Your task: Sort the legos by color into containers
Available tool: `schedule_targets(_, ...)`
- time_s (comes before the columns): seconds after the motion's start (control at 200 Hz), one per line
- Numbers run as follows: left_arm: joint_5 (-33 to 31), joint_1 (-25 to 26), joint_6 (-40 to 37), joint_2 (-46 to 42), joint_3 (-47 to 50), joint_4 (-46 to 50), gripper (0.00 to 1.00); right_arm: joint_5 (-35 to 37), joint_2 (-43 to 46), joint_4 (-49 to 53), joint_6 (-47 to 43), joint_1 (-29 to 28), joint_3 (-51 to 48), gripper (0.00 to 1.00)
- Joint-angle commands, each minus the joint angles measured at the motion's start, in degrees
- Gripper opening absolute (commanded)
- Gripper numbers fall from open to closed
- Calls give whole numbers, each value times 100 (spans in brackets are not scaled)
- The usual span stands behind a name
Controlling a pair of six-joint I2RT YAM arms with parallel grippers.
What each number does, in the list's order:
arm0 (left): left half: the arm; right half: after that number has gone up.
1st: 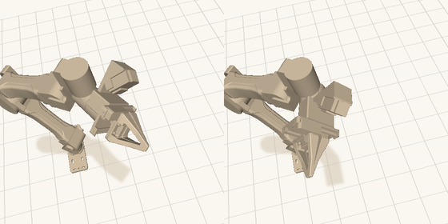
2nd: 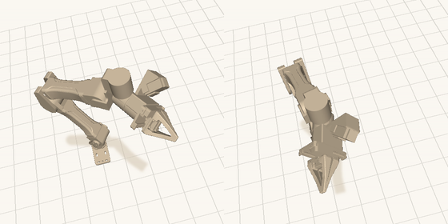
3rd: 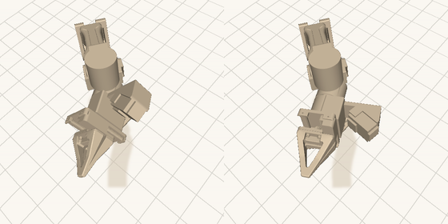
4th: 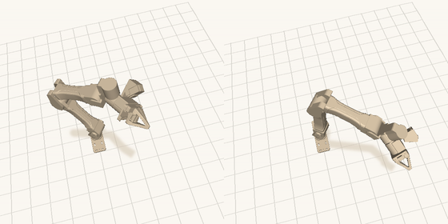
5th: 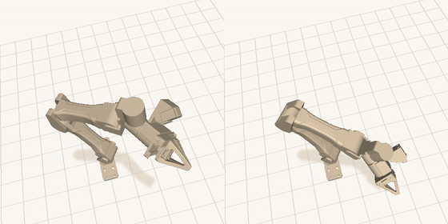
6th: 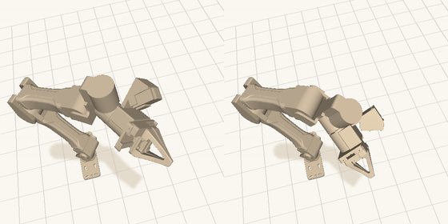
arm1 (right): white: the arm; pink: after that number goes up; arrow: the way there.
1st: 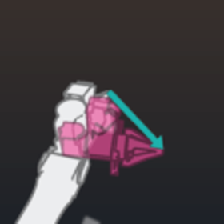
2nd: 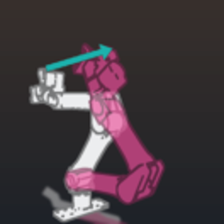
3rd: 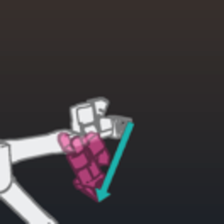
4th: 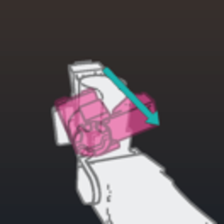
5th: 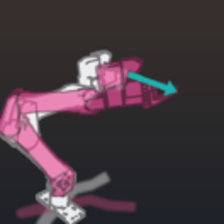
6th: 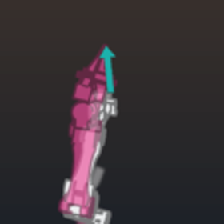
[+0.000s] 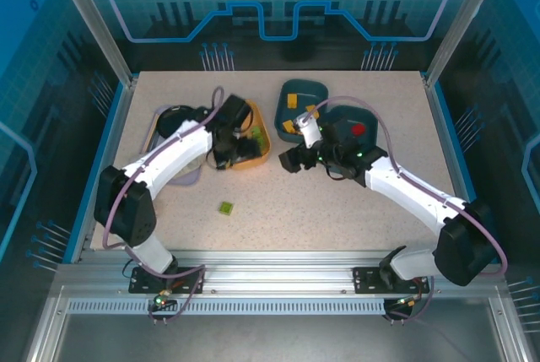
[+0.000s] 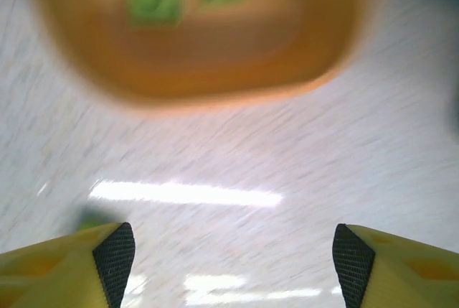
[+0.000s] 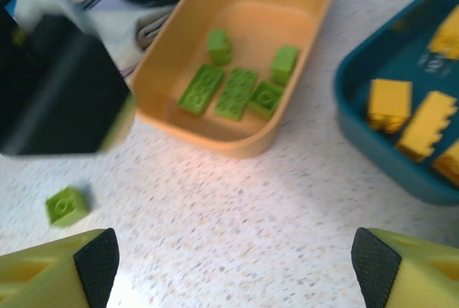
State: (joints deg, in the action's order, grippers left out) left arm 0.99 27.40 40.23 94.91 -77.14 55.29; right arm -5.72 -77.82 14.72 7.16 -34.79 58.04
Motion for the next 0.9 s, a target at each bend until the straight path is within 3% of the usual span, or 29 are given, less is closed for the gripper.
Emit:
schedule_targets(0.0, 391, 36, 363, -248, 984, 305, 77, -545, 22, 128, -340, -294, -183, 87)
schedule_targets(0.095, 525, 29, 1005, -522, 1617, 13, 79, -831, -130, 172, -410, -483, -200, 87)
schedule_targets(0.24, 447, -78, 1605, -494, 1600, 127, 84, -1055, -321, 246, -495, -734, -191, 87)
schedule_targets(0.405, 945, -160, 3041, -539, 2039, -504, 85, -1016, -332, 263, -473, -889, -236, 86)
schedule_targets(0.595, 556, -195, 4301, -849, 2445, -976, 84, -1057, -164, 274, -474, -896, -351, 86)
schedule_targets(0.745, 461, -236, 4508, -716, 2564, -1185, 78, -1094, -107, 363, -530, -890, -388, 86)
schedule_targets(0.895, 338, -242, 4567, -627, 2851, -1379, 66, -1193, -72, 391, -572, -846, -380, 86)
